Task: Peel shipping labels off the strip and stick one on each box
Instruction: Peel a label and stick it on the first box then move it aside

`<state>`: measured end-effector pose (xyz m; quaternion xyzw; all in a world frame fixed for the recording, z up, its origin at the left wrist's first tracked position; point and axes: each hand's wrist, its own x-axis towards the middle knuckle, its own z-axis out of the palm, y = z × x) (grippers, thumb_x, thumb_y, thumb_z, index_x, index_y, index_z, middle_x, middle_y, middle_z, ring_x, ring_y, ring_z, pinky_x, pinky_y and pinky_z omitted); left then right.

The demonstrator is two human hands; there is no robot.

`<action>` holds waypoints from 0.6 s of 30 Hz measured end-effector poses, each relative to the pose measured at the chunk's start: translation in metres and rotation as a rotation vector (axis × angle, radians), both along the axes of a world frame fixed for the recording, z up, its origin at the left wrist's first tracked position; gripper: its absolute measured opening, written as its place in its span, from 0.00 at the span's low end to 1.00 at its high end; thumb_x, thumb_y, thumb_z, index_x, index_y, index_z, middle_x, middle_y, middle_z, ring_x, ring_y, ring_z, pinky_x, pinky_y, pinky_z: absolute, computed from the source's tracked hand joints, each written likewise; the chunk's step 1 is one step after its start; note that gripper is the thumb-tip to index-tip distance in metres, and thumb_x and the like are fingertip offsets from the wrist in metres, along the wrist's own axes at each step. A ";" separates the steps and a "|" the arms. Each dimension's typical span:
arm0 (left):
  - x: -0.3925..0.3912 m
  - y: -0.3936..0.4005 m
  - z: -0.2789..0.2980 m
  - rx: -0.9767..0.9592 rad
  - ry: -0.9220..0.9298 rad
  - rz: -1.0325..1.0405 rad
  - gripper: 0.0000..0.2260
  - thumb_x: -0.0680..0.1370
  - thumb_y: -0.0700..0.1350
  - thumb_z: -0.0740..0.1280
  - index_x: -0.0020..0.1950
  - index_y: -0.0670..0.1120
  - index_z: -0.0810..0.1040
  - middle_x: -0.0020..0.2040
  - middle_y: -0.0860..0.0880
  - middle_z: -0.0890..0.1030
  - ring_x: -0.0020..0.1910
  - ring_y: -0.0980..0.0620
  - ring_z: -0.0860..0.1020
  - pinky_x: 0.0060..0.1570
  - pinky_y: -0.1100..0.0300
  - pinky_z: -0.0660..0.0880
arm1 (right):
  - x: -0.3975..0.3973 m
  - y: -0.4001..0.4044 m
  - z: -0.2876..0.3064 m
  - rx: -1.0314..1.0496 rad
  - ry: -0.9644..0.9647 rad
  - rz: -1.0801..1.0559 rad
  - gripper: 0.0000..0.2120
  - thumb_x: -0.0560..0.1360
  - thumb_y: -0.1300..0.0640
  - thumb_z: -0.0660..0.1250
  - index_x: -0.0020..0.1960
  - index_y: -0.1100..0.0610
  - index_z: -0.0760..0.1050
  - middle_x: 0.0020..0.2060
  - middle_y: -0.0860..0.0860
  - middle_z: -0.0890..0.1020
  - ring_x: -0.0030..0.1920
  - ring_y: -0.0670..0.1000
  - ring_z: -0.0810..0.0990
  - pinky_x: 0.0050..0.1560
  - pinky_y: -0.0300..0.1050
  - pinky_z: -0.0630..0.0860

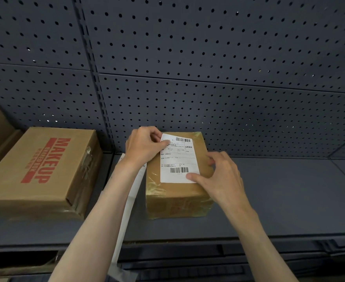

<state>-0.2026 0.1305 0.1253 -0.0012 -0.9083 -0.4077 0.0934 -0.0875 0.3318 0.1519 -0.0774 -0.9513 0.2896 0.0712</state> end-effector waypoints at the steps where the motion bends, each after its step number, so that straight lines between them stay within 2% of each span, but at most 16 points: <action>1: 0.001 0.001 0.001 -0.035 0.024 0.004 0.09 0.70 0.56 0.77 0.43 0.54 0.83 0.37 0.59 0.83 0.42 0.58 0.81 0.42 0.56 0.77 | 0.000 0.000 -0.001 -0.011 0.005 0.000 0.37 0.65 0.39 0.81 0.69 0.52 0.74 0.55 0.44 0.74 0.58 0.48 0.77 0.56 0.54 0.78; 6: 0.005 0.007 -0.001 -0.149 0.165 0.027 0.11 0.71 0.58 0.76 0.44 0.52 0.83 0.38 0.57 0.82 0.46 0.54 0.78 0.40 0.58 0.68 | 0.001 0.001 -0.009 -0.029 0.046 0.021 0.30 0.68 0.40 0.79 0.64 0.53 0.76 0.53 0.43 0.74 0.53 0.45 0.76 0.53 0.49 0.78; 10: 0.005 0.010 -0.004 -0.225 0.214 0.055 0.13 0.71 0.59 0.75 0.46 0.51 0.84 0.41 0.55 0.80 0.50 0.51 0.76 0.39 0.57 0.68 | 0.004 -0.001 -0.014 0.016 0.073 0.049 0.23 0.72 0.39 0.75 0.60 0.51 0.77 0.52 0.42 0.73 0.52 0.46 0.79 0.51 0.51 0.79; 12: 0.002 0.008 -0.006 -0.268 0.202 0.068 0.20 0.69 0.64 0.75 0.52 0.51 0.84 0.48 0.53 0.78 0.53 0.50 0.76 0.42 0.55 0.72 | 0.005 -0.001 -0.017 0.034 0.087 0.061 0.20 0.73 0.40 0.73 0.58 0.50 0.77 0.52 0.42 0.73 0.51 0.46 0.79 0.50 0.51 0.79; 14: -0.001 0.002 -0.008 -0.297 0.143 0.089 0.31 0.68 0.69 0.72 0.64 0.51 0.79 0.54 0.50 0.77 0.56 0.47 0.76 0.47 0.52 0.75 | 0.005 -0.002 -0.018 0.045 0.093 0.068 0.19 0.74 0.40 0.73 0.57 0.50 0.77 0.51 0.42 0.73 0.50 0.46 0.80 0.48 0.50 0.79; 15: -0.003 0.000 -0.009 -0.296 0.121 0.097 0.33 0.69 0.69 0.71 0.68 0.51 0.76 0.55 0.49 0.78 0.57 0.46 0.77 0.49 0.50 0.75 | 0.005 -0.002 -0.018 0.054 0.094 0.073 0.18 0.74 0.40 0.72 0.57 0.50 0.77 0.51 0.42 0.73 0.50 0.47 0.79 0.47 0.49 0.78; 16: -0.003 -0.003 -0.009 -0.281 0.113 0.102 0.32 0.72 0.67 0.69 0.70 0.50 0.75 0.56 0.48 0.79 0.57 0.45 0.77 0.50 0.50 0.75 | 0.005 -0.002 -0.018 0.070 0.098 0.083 0.18 0.75 0.40 0.71 0.58 0.50 0.77 0.51 0.43 0.72 0.50 0.47 0.79 0.46 0.49 0.78; 18: 0.003 -0.005 -0.005 -0.232 0.149 0.075 0.23 0.77 0.62 0.66 0.66 0.49 0.78 0.55 0.49 0.79 0.57 0.46 0.76 0.50 0.51 0.74 | 0.006 -0.002 -0.018 0.113 0.120 0.116 0.16 0.77 0.42 0.69 0.59 0.50 0.77 0.52 0.42 0.72 0.49 0.47 0.79 0.44 0.49 0.78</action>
